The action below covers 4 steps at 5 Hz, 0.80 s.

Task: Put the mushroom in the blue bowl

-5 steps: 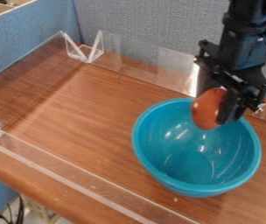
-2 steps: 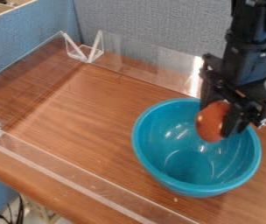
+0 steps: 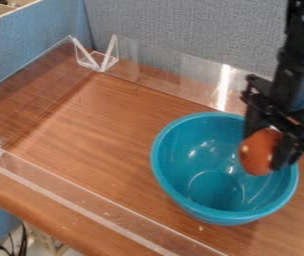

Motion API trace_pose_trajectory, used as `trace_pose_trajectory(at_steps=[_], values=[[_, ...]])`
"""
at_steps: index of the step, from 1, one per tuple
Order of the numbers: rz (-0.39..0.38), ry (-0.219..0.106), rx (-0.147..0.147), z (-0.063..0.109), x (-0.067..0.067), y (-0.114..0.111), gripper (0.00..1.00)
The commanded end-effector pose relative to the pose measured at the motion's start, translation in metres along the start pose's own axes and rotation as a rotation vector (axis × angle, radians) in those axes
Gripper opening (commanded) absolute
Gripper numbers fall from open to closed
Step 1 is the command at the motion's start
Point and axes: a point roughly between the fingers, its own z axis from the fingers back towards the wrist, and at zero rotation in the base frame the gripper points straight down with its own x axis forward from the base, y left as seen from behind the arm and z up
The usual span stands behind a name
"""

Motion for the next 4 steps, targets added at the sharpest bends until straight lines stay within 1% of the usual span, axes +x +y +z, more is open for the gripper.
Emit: trace_pose_trajectory(at_steps=[1,2,3,4], values=[[0.012,-0.073,0.020,0.032,0.014,-0.011,0.00],[0.054,-0.106,0.051,0.062,0.003,0.008,0.00],[0.106,-0.122,0.067,0.081,-0.013,0.030,0.00],[0.099,-0.117,0.050,0.072,-0.012,0.022,0.00]])
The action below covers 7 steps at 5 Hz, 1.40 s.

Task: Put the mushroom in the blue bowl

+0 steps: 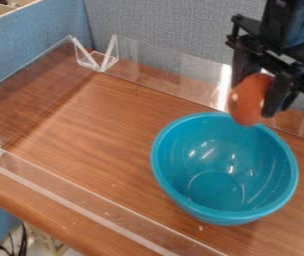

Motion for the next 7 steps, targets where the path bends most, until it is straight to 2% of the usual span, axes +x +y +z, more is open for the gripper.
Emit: trace_pose_trajectory(at_steps=[1,3,6,7], values=[[0.011,-0.059,-0.003,0.017,0.001,-0.006,0.00],[0.130,-0.047,-0.006,0.014,0.012,-0.017,0.00],[-0.003,-0.031,-0.028,-0.009,0.011,-0.008,0.00],[-0.031,-0.027,-0.032,-0.016,0.016,-0.006,0.00]])
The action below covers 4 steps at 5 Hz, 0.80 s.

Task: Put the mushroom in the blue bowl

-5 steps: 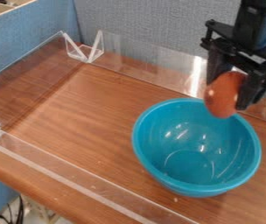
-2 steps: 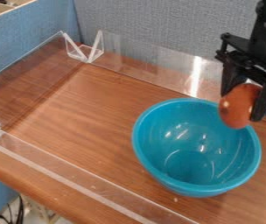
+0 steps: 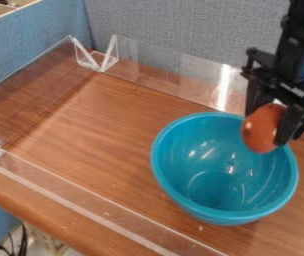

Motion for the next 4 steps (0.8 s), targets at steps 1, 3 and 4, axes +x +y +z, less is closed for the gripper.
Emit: trace_pose_trajectory(at_steps=[1,3,4], values=[[-0.023,-0.047,0.001,0.008,0.009,0.006,0.00],[0.010,-0.041,0.003,0.003,0.007,0.004,0.00],[0.037,-0.041,-0.002,-0.008,0.014,-0.009,0.00]])
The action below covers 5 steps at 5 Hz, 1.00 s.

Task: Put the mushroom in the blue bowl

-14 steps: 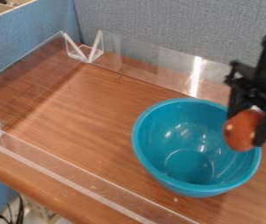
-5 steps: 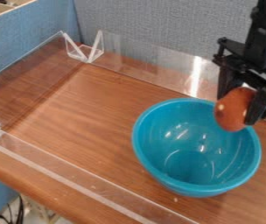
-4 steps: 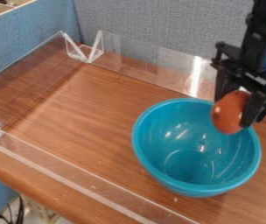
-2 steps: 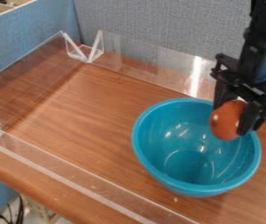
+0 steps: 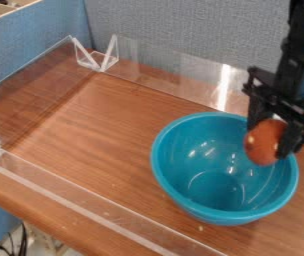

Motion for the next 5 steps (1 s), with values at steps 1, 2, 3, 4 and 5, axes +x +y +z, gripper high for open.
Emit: trace_pose_trajectory(at_steps=[1,2,3,4,5], values=[[-0.040,-0.042,-0.006,-0.007,0.001,-0.007,0.00],[-0.070,-0.033,-0.011,-0.027,-0.002,-0.008,0.00],[-0.093,-0.023,-0.018,-0.046,-0.008,-0.009,0.00],[-0.100,-0.019,-0.018,-0.053,-0.010,-0.007,0.00],[-0.111,-0.018,-0.015,-0.059,-0.011,-0.004,0.00]])
